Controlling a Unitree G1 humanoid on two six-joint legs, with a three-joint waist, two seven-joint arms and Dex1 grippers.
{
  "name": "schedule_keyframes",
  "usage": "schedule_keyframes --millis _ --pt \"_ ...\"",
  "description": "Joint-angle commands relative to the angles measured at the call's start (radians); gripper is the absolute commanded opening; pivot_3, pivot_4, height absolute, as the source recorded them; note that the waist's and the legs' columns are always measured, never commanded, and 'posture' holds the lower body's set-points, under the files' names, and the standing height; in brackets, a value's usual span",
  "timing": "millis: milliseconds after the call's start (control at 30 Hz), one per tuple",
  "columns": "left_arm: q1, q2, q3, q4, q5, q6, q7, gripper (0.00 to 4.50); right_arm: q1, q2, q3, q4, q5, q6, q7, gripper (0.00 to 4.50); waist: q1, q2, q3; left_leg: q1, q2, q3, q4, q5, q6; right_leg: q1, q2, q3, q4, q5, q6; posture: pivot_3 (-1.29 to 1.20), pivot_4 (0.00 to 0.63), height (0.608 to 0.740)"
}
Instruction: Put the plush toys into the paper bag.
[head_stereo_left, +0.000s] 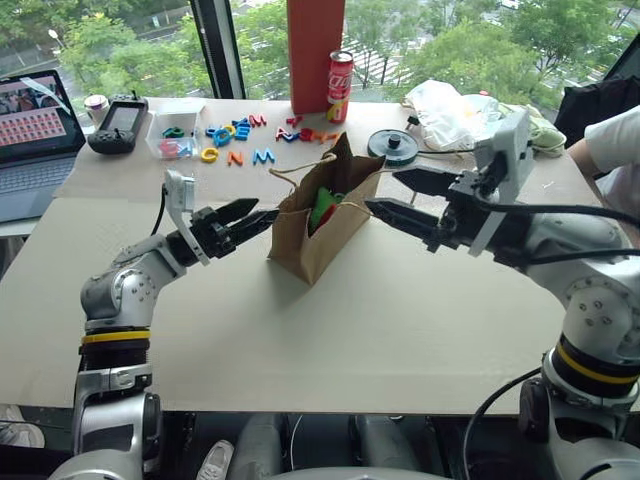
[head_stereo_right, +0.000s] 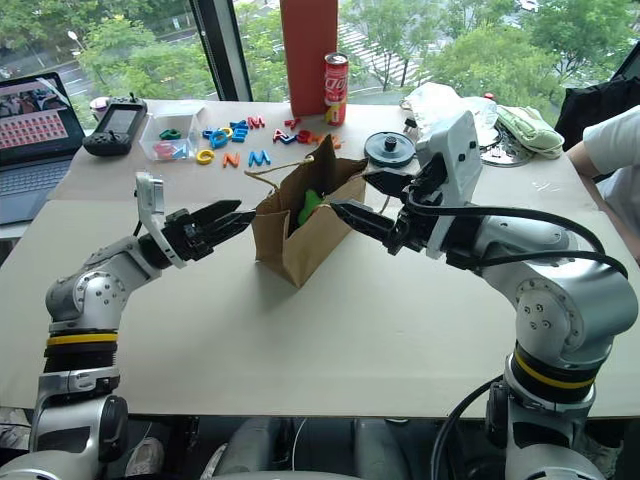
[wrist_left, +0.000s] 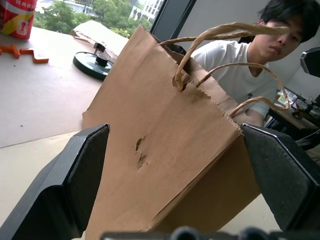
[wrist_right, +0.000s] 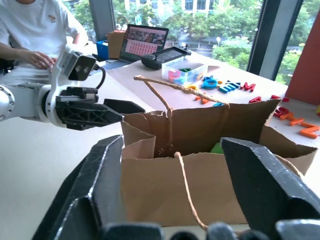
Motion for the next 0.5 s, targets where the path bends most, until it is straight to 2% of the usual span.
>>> schedule_keyframes --millis 33,100,200,400,500 --pt "0.015 0.023 -0.017 -0.057 0.029 -0.05 -0.022 4.5 0.018 -0.008 -0.027 -0.037 0.097 -0.015 0.01 1.67 0.001 0.0 0.0 0.0 0.0 0.0 0.0 0.0 0.0 0.0 0.0 0.0 0.0 0.0 0.0 0.0 0.15 0.739" --pt "0.021 0.024 -0.028 -0.057 0.045 -0.071 -0.031 4.5 0.037 -0.02 -0.003 -0.041 0.114 -0.027 0.012 0.99 0.003 0.0 0.0 0.0 0.0 0.0 0.0 0.0 0.0 0.0 -0.001 0.0 0.0 0.0 0.0 0.0 0.15 0.739" --pt "0.023 0.03 -0.046 -0.053 0.068 -0.102 -0.046 4.5 0.068 -0.057 0.103 -0.018 0.037 -0.056 -0.008 0.04 0.005 0.0 0.0 0.0 0.0 0.0 0.0 0.0 0.0 0.001 -0.001 0.0 -0.001 0.0 0.0 0.0 0.15 0.739" --pt "0.02 0.039 -0.099 -0.045 0.13 -0.17 -0.091 4.5 0.052 -0.086 0.405 0.203 -0.283 -0.176 -0.157 0.04 -0.001 0.0 0.0 0.0 -0.001 0.001 0.0 0.0 0.0 0.0 0.0 0.0 0.0 0.0 0.0 0.0 0.15 0.739" --pt "0.025 0.045 -0.134 -0.04 0.166 -0.211 -0.123 4.5 0.017 -0.058 0.472 0.295 -0.377 -0.238 -0.192 0.04 -0.001 0.0 0.0 0.0 -0.002 0.002 0.0 0.0 0.0 -0.001 0.0 0.001 0.0 0.0 0.0 0.0 0.15 0.739"
